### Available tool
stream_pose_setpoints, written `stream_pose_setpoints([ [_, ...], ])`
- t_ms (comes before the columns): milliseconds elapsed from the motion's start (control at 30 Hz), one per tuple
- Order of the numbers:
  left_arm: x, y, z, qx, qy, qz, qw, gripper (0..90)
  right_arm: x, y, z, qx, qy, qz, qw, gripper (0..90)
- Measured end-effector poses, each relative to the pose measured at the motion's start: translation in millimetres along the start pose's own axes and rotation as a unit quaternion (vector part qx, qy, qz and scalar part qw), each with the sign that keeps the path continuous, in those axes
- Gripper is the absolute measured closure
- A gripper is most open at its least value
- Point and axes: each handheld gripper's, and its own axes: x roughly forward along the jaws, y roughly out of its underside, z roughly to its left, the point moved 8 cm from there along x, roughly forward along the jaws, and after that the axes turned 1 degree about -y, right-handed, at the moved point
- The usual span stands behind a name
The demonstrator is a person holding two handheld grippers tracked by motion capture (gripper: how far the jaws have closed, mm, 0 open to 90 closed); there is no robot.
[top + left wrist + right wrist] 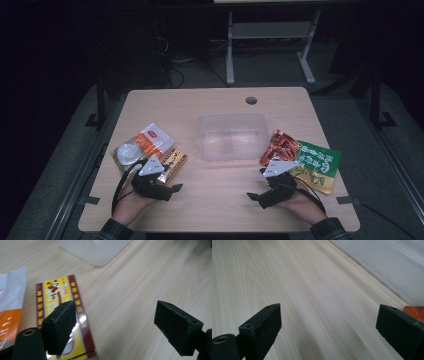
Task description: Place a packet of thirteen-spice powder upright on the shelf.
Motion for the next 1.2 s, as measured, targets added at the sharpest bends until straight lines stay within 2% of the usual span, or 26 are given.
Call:
stream_pose_setpoints([
  [400, -6.0, 13.0, 25.5, -0.025, -0.033, 0.007, 0.9991, 17.2, 0.6, -1.4, -0.3, 0.0, 0.0, -0.005, 1.0, 5.9],
  [633, -3.6, 19.2, 30.8, -0.035, -0.041, 0.021, 0.9983, 17.4, 0.9, -1.2, 0.3, 0.0, -0.001, -0.003, 1.0, 5.9],
  [767, 0.2, 24.9, 35.4, -0.033, -0.052, 0.045, 0.9971, 17.6, 1.6, -0.8, 0.6, -0.003, -0.001, -0.002, 1.0, 5.9],
  [833, 2.6, 27.4, 36.3, -0.039, -0.055, 0.054, 0.9963, 19.0, 1.9, -0.5, 0.6, -0.003, -0.002, -0.001, 1.0, 5.9],
  [967, 6.4, 33.3, 38.2, -0.045, -0.066, 0.08, 0.9936, 19.6, 2.4, -0.4, 0.5, -0.004, -0.002, 0.0, 1.0, 6.0],
  [1067, 7.7, 36.9, 39.1, -0.04, -0.068, 0.099, 0.992, 19.9, 2.6, -0.1, 0.7, -0.004, -0.002, 0.002, 1.0, 6.0],
  [1200, 10.2, 38.1, 39.8, -0.043, -0.067, 0.103, 0.9915, 20.5, 2.8, 0.0, 0.7, -0.003, -0.002, 0.003, 1.0, 6.1],
])
